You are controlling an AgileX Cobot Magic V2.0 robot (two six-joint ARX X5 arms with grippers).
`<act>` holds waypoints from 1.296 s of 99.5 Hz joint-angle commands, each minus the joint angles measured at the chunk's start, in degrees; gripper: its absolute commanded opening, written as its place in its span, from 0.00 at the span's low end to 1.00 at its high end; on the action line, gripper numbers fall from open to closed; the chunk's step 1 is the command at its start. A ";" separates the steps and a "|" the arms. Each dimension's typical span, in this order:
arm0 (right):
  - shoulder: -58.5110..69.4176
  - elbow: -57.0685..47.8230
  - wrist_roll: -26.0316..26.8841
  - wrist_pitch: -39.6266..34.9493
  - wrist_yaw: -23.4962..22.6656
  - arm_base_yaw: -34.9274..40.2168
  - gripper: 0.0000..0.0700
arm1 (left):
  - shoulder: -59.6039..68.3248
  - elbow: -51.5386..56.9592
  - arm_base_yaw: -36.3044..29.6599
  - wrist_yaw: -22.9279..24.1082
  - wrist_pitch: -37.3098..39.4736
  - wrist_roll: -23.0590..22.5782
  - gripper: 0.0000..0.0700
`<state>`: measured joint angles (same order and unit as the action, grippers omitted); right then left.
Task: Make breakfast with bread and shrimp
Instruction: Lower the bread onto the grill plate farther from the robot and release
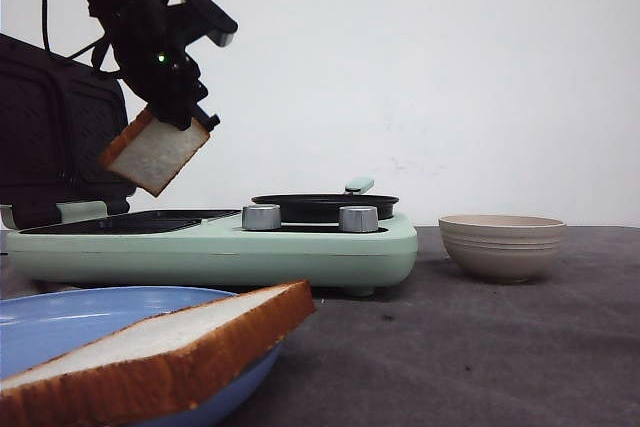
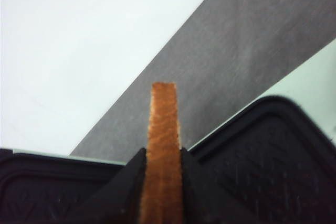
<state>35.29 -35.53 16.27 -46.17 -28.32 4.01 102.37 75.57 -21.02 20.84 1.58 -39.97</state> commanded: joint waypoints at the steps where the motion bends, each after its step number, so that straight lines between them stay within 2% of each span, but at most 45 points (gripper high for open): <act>1: 0.17 -0.92 -0.92 -0.11 0.04 -0.02 0.43 | 1.33 1.44 -0.22 0.37 0.57 -1.38 0.00; 85: 0.20 -0.92 -1.75 -0.59 0.04 -0.02 0.43 | 5.16 1.44 -0.22 0.31 0.55 -1.25 0.01; 93: 0.20 -0.92 -1.77 -0.59 0.07 -0.02 0.43 | 5.16 1.44 -0.24 0.31 0.55 -1.05 0.13; 111: 0.20 -0.92 -1.75 -0.59 0.07 -0.02 0.43 | 5.16 1.44 -0.48 0.09 0.57 -0.83 0.52; 124: 0.20 -0.92 -1.75 -0.59 0.09 -0.02 0.43 | 5.16 1.44 -0.66 0.07 0.57 0.59 0.68; 129: 0.20 -0.92 -1.77 -0.59 0.11 -0.02 0.43 | 5.16 1.44 -0.72 -0.09 0.55 1.18 0.70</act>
<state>35.29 -35.53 15.22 -47.03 -28.32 4.01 106.26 75.59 -21.30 20.88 1.58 -40.42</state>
